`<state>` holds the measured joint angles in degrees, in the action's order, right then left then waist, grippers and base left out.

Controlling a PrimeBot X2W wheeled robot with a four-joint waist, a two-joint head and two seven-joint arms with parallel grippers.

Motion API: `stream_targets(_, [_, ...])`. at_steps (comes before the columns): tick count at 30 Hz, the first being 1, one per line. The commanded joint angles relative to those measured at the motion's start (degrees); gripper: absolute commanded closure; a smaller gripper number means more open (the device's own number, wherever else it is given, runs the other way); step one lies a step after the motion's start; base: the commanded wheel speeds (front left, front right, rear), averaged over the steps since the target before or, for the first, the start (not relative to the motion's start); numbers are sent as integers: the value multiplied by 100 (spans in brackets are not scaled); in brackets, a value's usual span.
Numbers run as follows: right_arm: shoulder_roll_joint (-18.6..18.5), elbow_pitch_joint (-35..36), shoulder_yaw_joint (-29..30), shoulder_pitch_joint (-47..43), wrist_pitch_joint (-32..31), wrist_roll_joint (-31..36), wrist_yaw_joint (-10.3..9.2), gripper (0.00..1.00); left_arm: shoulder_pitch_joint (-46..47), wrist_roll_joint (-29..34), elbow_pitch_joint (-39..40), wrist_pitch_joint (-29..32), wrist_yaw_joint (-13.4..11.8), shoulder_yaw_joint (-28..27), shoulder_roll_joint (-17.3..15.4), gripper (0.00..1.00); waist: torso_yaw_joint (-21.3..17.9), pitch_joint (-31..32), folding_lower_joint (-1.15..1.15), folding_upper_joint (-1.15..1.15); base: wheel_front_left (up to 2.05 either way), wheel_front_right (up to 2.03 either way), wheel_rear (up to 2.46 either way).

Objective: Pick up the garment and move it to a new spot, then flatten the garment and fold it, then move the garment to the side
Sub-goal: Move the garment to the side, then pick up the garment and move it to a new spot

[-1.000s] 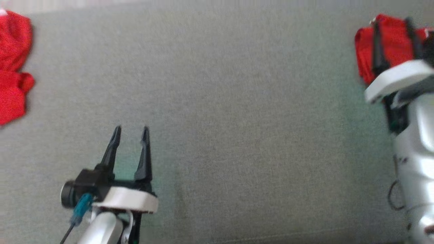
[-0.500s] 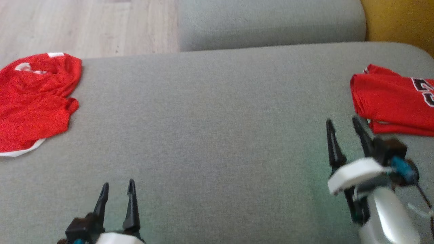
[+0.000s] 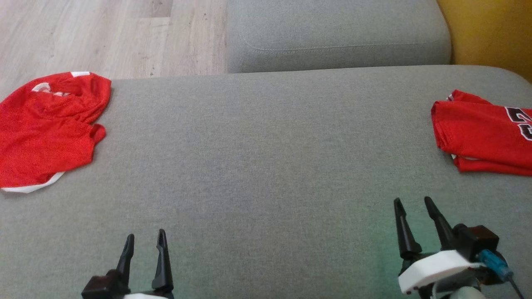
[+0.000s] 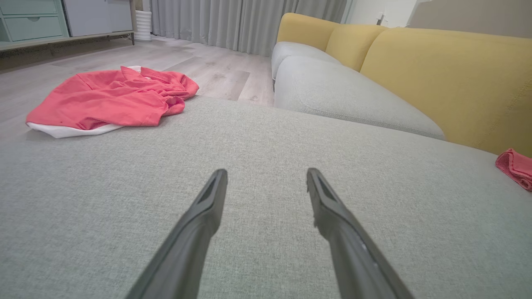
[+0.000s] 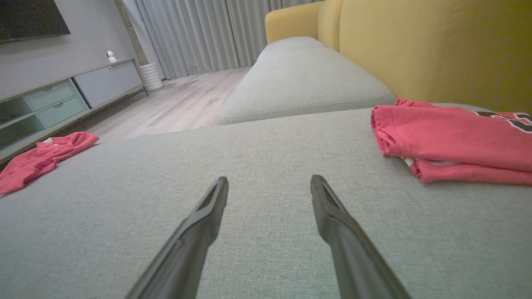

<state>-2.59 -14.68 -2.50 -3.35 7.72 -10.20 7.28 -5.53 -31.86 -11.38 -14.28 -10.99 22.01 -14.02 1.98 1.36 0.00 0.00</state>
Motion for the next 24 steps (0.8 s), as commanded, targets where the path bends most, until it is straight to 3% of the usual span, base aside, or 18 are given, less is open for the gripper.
stream_targets(1, [-30, 227, -215, 189, 22, -49, 21, 0, 184, 29, 119, -68, 48, -221, -38, 0, 5, -6, 0, 0, 0, 0, 0])
stream_targets(16, [-30, 169, -323, 159, 32, -65, 21, 0, 254, 52, 47, -53, 86, -154, -59, 0, 103, 5, 0, 0, 0, 0, 0])
stream_targets(24, [-29, 192, -353, 69, 60, -79, 21, 0, 356, 84, 15, -22, 102, -113, -106, 0, 932, 71, 0, 0, 0, 0, 0])
